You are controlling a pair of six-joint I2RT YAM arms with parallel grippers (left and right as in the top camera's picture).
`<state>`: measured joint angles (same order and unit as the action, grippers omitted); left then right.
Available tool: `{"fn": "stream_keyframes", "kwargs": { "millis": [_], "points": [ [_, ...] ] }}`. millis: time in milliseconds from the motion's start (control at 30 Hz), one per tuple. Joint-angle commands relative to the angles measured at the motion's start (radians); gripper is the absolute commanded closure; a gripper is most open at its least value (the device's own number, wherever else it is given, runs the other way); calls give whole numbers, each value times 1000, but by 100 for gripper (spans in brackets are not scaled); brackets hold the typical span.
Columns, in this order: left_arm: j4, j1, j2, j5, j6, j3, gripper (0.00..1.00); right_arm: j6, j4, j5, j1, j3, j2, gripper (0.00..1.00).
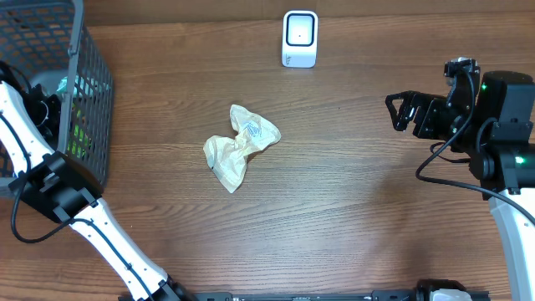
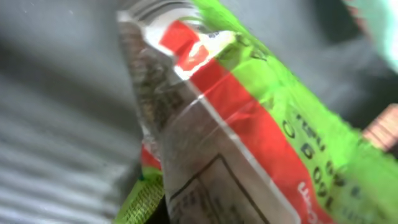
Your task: Scan the item barcode
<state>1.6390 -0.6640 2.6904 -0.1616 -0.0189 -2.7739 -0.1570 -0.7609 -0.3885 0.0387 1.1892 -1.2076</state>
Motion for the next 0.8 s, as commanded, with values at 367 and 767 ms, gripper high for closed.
{"fn": "stream_keyframes", "kwargs": {
  "millis": [367, 767],
  "points": [
    [50, 10, -435, -142, -34, -214, 96, 0, 1, 2, 2, 23, -1, 0],
    [51, 158, -797, -196, -29, -201, 96, 0, -1, 2, 2, 23, -1, 0]
  ]
}}
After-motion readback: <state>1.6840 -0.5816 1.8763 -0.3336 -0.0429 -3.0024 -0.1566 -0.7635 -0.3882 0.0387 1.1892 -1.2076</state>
